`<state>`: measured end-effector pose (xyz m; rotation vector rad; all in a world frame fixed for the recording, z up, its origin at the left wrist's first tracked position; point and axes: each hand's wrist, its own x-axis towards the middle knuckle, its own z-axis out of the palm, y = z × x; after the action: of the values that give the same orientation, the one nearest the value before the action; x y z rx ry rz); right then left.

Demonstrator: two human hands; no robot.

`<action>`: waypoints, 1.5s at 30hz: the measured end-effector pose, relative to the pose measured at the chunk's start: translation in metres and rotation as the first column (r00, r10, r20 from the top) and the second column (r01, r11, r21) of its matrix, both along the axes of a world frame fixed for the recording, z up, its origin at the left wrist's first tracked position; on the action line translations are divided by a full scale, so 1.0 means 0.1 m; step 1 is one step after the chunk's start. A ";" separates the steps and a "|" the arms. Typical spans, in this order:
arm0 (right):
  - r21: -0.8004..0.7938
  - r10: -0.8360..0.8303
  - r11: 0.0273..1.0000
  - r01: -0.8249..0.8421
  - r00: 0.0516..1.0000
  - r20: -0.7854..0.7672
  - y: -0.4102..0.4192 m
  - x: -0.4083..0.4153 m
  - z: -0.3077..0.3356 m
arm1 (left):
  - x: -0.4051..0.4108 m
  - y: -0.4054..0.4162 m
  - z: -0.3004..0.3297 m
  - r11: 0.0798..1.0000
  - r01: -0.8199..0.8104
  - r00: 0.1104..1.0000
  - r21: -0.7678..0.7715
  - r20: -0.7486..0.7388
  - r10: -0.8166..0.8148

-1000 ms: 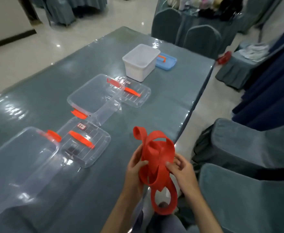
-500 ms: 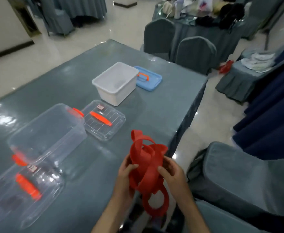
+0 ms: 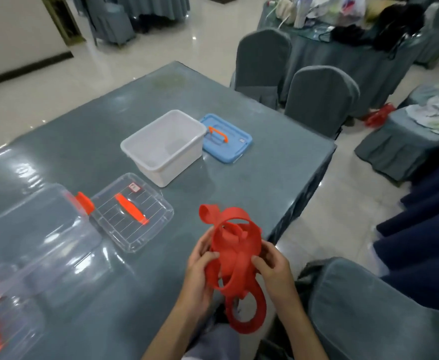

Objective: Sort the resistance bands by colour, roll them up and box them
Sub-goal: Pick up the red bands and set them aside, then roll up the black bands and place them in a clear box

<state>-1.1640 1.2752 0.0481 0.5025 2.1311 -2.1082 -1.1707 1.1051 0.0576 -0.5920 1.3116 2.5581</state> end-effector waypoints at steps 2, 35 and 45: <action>0.063 0.069 0.996 -0.069 0.998 0.011 0.06 -0.30 -0.02 | -0.23 0.06 -0.06 0.999 -0.044 0.998 0.005 0.040 0.044; 0.747 0.947 0.145 -0.648 0.311 0.086 0.28 -3.13 -0.16 | -1.10 0.32 -0.53 0.131 0.240 0.931 -0.962 0.266 0.251; 0.839 0.951 -0.273 -0.470 -0.263 0.162 -0.62 -2.16 0.09 | 0.24 0.17 -0.06 -0.058 0.374 0.784 -0.926 0.282 0.554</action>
<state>-1.3805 1.2129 0.0575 -1.7663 2.0029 -0.3259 -1.1465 1.1218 0.0517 -1.5978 2.6751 0.4653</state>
